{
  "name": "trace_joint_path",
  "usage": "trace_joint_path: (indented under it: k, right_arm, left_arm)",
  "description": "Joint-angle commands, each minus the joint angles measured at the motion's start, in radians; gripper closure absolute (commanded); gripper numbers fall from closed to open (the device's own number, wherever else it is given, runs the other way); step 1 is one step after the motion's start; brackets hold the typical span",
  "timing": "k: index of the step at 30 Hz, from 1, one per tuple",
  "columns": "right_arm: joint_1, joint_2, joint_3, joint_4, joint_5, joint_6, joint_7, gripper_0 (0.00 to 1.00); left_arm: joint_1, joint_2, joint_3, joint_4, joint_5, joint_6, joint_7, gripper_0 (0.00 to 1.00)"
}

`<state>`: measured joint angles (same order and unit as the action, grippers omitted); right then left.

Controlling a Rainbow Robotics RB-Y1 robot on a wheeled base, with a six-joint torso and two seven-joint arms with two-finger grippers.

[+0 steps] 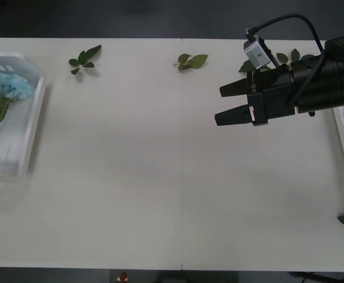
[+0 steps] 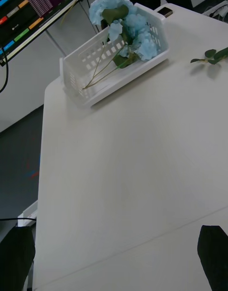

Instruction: Put the red flowers into the right box and the blue flowers into the left box

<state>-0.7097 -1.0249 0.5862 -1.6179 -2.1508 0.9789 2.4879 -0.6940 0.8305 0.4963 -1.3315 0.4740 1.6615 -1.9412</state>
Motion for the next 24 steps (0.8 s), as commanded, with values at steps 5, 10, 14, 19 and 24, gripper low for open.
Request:
trace_joint_path:
  k: [5,10,14,19,24]
  right_arm:
    - [-0.027,0.017,-0.023,-0.027,-0.029,0.049,0.048,0.00]
    - [-0.027,0.016,-0.023,-0.027,-0.031,0.096,0.049,0.00]
    - [-0.027,0.017,-0.023,-0.027,-0.029,0.110,0.059,0.00]
    - [-0.027,0.017,-0.023,-0.025,-0.029,0.103,0.062,0.00]
    - [-0.025,0.017,-0.023,-0.022,-0.029,0.098,0.054,0.00]
  left_arm:
    - [-0.002,0.105,-0.102,0.206,0.000,-0.174,-0.079,1.00]
    - [-0.002,0.101,-0.156,0.281,-0.002,-0.212,-0.087,1.00]
    - [-0.002,0.098,-0.203,0.345,-0.006,-0.235,-0.096,1.00]
    - [-0.002,0.079,-0.260,0.428,-0.015,-0.286,-0.099,1.00]
    - [-0.001,0.049,-0.303,0.495,-0.014,-0.335,-0.099,1.00]
